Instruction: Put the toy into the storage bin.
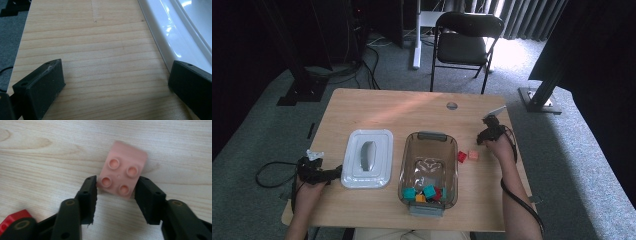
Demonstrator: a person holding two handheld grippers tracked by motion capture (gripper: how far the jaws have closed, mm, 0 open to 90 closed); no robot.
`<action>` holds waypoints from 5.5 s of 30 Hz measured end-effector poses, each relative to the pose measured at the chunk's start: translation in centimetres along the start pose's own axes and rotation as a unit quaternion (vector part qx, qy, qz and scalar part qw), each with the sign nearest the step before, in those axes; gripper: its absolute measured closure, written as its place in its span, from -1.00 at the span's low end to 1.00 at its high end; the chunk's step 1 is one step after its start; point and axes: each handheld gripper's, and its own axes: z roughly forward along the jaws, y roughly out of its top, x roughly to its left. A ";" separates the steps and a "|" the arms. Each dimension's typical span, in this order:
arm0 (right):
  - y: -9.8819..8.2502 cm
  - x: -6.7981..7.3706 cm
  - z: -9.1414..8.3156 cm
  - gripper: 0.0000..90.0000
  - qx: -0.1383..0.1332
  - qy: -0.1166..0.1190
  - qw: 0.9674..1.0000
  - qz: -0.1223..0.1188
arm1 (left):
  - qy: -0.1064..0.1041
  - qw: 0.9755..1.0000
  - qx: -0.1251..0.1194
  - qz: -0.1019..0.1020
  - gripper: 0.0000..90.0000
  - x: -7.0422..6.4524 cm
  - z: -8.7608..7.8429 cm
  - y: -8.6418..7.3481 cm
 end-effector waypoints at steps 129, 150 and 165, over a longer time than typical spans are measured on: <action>-13.1 21.8 -12.2 0.30 0.059 0.167 0.840 -0.512 | 0.000 1.000 0.000 0.000 -0.98 0.0 0.0 0.0; -13.6 22.7 -10.2 0.25 0.100 0.147 0.831 -0.528 | 0.000 1.000 0.000 0.000 -0.98 0.0 0.0 0.0; -13.0 20.7 -12.3 0.02 0.062 0.166 0.849 -0.497 | 0.000 1.000 0.000 0.000 -0.98 0.0 0.0 0.0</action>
